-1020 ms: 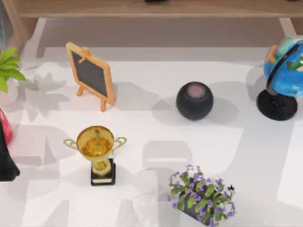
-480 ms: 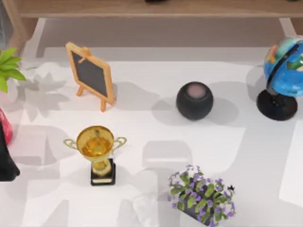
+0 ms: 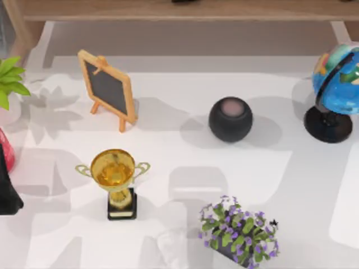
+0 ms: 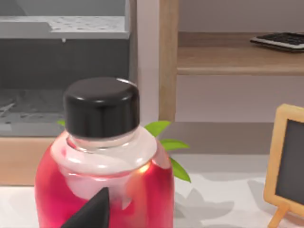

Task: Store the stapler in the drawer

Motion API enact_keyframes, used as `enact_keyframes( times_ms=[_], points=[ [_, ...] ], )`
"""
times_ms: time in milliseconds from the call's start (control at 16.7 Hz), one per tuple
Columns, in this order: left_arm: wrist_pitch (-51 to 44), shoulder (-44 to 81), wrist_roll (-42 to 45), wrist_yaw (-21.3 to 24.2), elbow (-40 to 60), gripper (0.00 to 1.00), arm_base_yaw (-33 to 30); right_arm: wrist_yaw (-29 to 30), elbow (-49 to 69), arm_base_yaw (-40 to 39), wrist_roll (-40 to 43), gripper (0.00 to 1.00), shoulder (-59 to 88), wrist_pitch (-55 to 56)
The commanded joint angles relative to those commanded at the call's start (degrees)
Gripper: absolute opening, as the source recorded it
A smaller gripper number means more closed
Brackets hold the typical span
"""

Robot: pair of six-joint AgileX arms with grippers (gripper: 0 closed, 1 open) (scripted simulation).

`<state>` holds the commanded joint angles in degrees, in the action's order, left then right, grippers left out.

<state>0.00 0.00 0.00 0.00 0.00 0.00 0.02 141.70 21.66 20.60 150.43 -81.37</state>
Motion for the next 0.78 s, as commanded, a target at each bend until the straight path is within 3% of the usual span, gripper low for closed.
enact_keyframes(
  times_ms=[300,780],
  points=[
    [0.0,0.0,0.0,0.0,0.0,1.00,0.0,0.3,-0.5,-0.1,-0.5,0.00,-0.2,0.3],
    [0.0,0.0,0.0,0.0,0.0,1.00,0.0,0.3,-0.5,-0.1,-0.5,0.60,-0.2,0.3]
  ],
)
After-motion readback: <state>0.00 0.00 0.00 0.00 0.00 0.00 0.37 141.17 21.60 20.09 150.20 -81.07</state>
